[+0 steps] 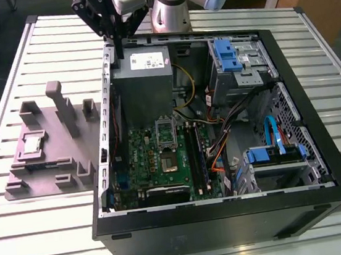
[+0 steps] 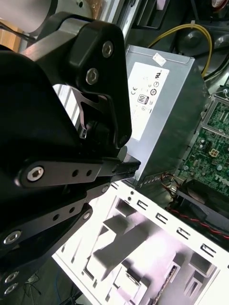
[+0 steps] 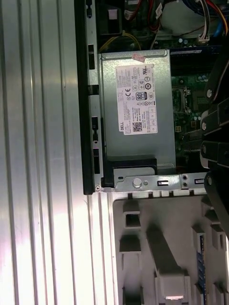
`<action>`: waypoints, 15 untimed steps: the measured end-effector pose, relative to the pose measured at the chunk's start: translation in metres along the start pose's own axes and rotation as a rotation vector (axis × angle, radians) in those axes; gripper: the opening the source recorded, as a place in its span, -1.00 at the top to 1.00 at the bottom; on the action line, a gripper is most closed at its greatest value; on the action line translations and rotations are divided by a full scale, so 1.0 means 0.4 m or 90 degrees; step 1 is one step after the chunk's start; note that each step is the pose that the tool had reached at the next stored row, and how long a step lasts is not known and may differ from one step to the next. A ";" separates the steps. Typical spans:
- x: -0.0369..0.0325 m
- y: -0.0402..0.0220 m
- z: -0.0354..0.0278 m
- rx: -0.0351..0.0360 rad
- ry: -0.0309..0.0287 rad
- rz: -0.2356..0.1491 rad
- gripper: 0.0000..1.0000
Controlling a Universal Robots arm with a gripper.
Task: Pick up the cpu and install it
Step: 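Reach for the cpu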
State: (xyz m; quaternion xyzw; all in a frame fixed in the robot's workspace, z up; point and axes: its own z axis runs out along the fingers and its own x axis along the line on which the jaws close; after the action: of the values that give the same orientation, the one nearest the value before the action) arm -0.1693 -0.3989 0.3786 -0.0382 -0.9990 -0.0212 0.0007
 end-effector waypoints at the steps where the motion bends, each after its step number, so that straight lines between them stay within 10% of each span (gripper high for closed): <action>1: 0.001 0.000 0.000 0.0000 0.0001 0.000 0.80; 15: 0.014 -0.001 0.002 0.0000 0.0007 0.000 0.80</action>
State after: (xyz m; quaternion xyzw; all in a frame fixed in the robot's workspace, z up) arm -0.1749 -0.3989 0.3778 -0.0382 -0.9990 -0.0212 0.0013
